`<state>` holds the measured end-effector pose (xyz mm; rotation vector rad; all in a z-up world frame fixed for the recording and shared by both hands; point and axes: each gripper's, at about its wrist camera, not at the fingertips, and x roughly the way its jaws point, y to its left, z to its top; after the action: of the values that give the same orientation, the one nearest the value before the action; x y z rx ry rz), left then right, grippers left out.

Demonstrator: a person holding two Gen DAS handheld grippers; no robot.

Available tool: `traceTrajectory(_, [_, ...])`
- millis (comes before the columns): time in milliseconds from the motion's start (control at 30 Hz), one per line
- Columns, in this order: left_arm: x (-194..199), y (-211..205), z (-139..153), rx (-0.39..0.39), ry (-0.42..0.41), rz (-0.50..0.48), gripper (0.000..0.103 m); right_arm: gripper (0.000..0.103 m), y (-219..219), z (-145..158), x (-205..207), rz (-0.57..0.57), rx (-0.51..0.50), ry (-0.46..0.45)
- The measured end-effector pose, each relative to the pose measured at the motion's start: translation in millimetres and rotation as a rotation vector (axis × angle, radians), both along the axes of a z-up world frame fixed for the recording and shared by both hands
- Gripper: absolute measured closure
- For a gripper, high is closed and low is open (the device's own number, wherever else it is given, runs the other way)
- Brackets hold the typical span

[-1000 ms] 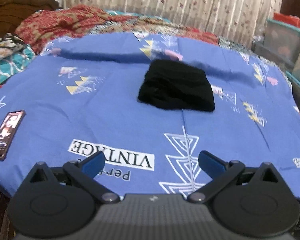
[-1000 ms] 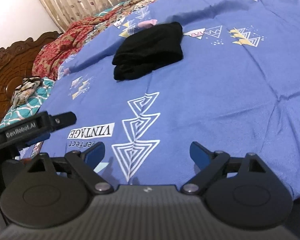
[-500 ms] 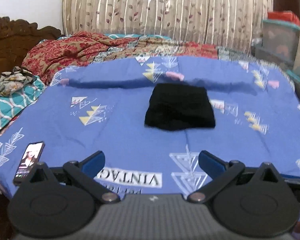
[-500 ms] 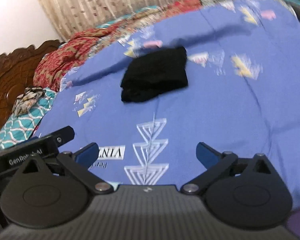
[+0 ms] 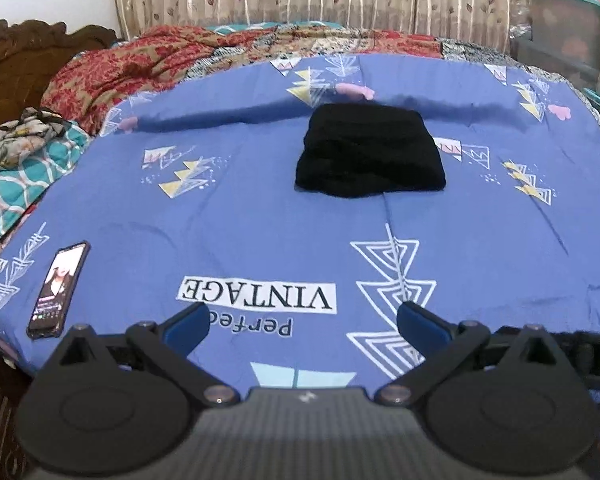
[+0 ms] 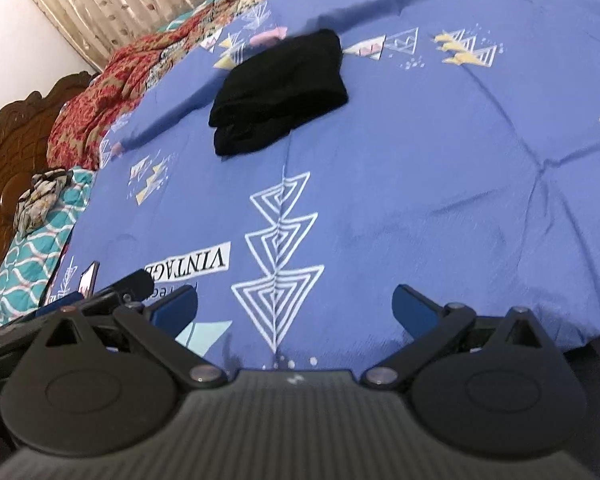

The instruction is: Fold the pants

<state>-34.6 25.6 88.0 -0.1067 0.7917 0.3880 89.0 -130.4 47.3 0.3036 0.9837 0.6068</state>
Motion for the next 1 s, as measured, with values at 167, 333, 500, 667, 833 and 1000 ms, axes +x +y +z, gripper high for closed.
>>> traceTrajectory(167, [2, 2, -7, -0.018, 0.029, -0.009, 0.000, 0.000, -2, -3, 2, -0.006, 0.005, 0.029])
traceTrajectory(333, [2, 1, -8, 0.012, 0.017, -0.008, 0.000, 0.000, -4, -7, 5, -0.011, 0.008, 0.052])
traceTrajectory(500, [-4, -1, -1, 0.064, -0.051, -0.008, 0.000, 0.000, -4, -9, 6, -0.008, 0.008, 0.065])
traceTrajectory(667, [-1, -2, -2, 0.093, -0.037, -0.008, 0.000, 0.000, -4, -10, 6, -0.006, 0.006, 0.076])
traceTrajectory(833, [2, 1, -10, 0.069, 0.014, 0.010, 0.000, 0.000, -5, -10, 6, -0.006, 0.005, 0.078])
traceTrajectory(1000, [0, 5, -9, 0.033, 0.007, 0.006, 0.000, 0.000, -4, -10, 6, -0.005, 0.005, 0.082])
